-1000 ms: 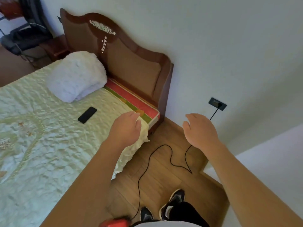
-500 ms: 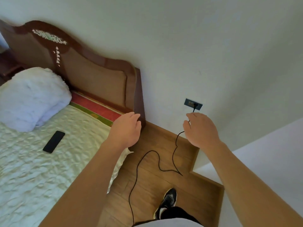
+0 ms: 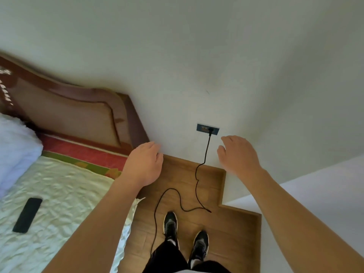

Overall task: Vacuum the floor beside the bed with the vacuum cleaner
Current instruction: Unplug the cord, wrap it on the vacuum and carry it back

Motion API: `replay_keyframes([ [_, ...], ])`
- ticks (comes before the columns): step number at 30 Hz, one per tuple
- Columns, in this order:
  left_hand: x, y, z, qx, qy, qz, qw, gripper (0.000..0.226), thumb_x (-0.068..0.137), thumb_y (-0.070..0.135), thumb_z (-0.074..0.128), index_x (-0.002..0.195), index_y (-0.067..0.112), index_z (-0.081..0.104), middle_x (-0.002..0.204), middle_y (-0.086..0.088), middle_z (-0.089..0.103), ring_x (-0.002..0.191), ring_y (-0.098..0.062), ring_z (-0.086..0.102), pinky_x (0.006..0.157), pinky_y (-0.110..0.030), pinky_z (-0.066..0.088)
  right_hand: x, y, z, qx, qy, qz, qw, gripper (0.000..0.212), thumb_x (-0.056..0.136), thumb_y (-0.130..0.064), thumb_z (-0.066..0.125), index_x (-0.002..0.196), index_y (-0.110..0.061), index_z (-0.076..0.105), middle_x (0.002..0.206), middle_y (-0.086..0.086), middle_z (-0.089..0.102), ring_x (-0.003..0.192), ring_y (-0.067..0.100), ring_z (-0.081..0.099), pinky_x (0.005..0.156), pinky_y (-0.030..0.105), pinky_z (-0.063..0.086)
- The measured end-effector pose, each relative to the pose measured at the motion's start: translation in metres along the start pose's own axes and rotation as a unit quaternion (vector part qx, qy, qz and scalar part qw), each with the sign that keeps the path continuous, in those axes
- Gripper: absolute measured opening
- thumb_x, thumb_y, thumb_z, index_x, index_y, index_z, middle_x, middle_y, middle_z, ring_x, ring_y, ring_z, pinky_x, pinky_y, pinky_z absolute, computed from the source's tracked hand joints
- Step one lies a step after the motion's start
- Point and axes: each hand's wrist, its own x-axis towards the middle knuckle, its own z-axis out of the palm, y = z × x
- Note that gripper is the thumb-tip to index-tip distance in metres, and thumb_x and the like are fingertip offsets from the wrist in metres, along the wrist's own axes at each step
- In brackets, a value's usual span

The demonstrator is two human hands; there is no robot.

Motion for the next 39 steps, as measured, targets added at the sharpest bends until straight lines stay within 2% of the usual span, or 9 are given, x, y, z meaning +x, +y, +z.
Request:
replay_keyframes([
  [2,0.022,0.0,0.005,0.001,-0.01,0.026,1.0,0.046,0.108,0.031,0.034,0.148,0.013,0.048,0.151,-0.006,0.05,0.141,-0.025,0.043,0.116,-0.037,0.033,0.011,0.007,0.004,0.003,0.001,0.021,1.0,0.045,0.106,-0.027,0.032,0.143,-0.009,0.051,0.141,0.01,0.057,0.13,0.027,0.049,0.112,0.038,0.035],
  [5,0.054,-0.002,0.01,0.001,-0.03,0.059,0.998,0.048,0.107,0.033,0.032,0.148,0.012,0.047,0.148,-0.006,0.052,0.139,-0.026,0.046,0.115,-0.038,0.036,0.028,0.012,0.012,0.006,-0.005,0.053,0.999,0.044,0.105,-0.027,0.032,0.139,-0.009,0.053,0.137,0.01,0.059,0.126,0.028,0.051,0.11,0.038,0.037],
  [7,0.073,-0.005,0.012,0.004,-0.044,0.072,0.996,0.049,0.108,0.032,0.033,0.153,0.014,0.041,0.154,-0.004,0.047,0.143,-0.024,0.042,0.117,-0.037,0.033,0.038,0.013,0.016,0.006,-0.01,0.071,0.997,0.043,0.105,-0.028,0.031,0.137,-0.009,0.054,0.133,0.01,0.06,0.122,0.027,0.052,0.108,0.037,0.038],
  [11,0.109,-0.013,0.021,0.014,-0.066,0.096,0.993,0.05,0.109,0.033,0.033,0.156,0.017,0.036,0.158,-0.002,0.043,0.146,-0.022,0.039,0.12,-0.037,0.031,0.058,0.017,0.028,-0.003,-0.023,0.1,0.995,0.045,0.106,-0.029,0.03,0.141,-0.01,0.051,0.14,0.01,0.056,0.129,0.028,0.049,0.112,0.038,0.035],
  [16,0.148,-0.016,0.045,0.029,-0.102,0.115,0.988,0.051,0.109,0.034,0.033,0.157,0.018,0.033,0.16,-0.003,0.039,0.148,-0.022,0.036,0.121,-0.038,0.029,0.079,0.027,0.053,0.013,-0.04,0.13,0.991,0.044,0.107,-0.029,0.03,0.14,-0.009,0.051,0.138,0.011,0.057,0.126,0.028,0.051,0.11,0.038,0.037],
  [27,0.217,-0.017,0.139,0.057,-0.164,0.149,0.973,0.052,0.109,0.035,0.031,0.158,0.017,0.03,0.161,-0.004,0.037,0.149,-0.023,0.033,0.122,-0.038,0.028,0.146,0.052,0.129,0.038,-0.071,0.135,0.988,0.045,0.107,-0.029,0.031,0.143,-0.008,0.049,0.143,0.012,0.055,0.132,0.029,0.049,0.112,0.039,0.036],
  [35,0.248,-0.008,0.228,0.03,-0.195,0.17,0.965,0.055,0.109,0.036,0.032,0.16,0.018,0.026,0.164,-0.003,0.033,0.151,-0.02,0.029,0.124,-0.037,0.024,0.189,0.067,0.203,0.063,-0.095,0.135,0.984,0.046,0.107,-0.029,0.032,0.144,-0.009,0.048,0.143,0.013,0.055,0.13,0.029,0.05,0.108,0.04,0.04],
  [39,0.262,-0.002,0.265,0.008,-0.207,0.185,0.961,0.056,0.108,0.035,0.037,0.16,0.019,0.024,0.165,0.0,0.031,0.152,-0.019,0.027,0.123,-0.035,0.02,0.204,0.077,0.225,0.082,-0.089,0.144,0.982,0.048,0.108,-0.03,0.032,0.151,-0.012,0.042,0.15,0.011,0.05,0.136,0.029,0.047,0.11,0.04,0.039],
])
